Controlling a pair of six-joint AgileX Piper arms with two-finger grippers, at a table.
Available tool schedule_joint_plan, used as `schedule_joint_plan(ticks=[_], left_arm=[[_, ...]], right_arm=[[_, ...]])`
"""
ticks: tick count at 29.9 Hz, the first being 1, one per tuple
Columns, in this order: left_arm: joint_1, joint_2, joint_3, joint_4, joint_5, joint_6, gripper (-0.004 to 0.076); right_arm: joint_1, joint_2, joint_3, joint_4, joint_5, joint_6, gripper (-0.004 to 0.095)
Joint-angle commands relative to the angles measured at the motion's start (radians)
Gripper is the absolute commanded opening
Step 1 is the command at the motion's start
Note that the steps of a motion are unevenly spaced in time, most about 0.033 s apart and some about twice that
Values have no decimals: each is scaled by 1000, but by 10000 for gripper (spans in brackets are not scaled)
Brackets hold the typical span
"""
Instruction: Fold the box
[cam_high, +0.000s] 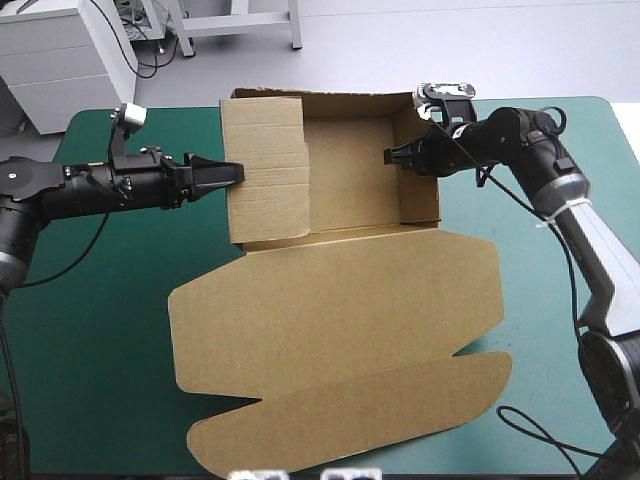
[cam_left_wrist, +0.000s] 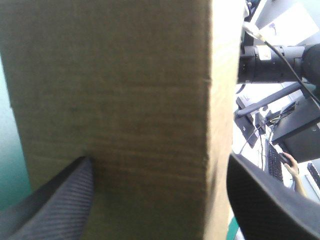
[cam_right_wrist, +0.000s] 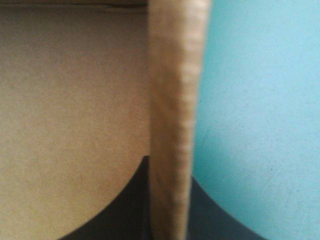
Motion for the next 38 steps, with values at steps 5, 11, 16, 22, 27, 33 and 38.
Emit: schedule_joint_plan(ticks=[5, 11, 16, 22, 27, 33, 38], left_arm=[[-5, -39, -25, -39, 68, -3, 538], [-5, -39, -25, 143, 6, -57, 488], [-7, -39, -25, 270, -68, -89, 475], [-83, -39, -25, 415, -262, -137, 475], [-144, -39, -25, 570, -381, -226, 475], [-146, -39, -25, 676, -417, -239, 387], [-146, -37, -25, 695, -413, -239, 292]], right_arm=[[79, -52, -27, -40, -117, 62, 3], [135, -52, -28, -46, -162, 68, 3], [189, -52, -60, -168, -167, 139, 3], [235, -52, -107, -220, -156, 211, 3], [242, -52, -142, -217, -96, 234, 3], [242, -52, -148, -203, -57, 234, 0], [242, -52, -150, -168, -51, 219, 0]])
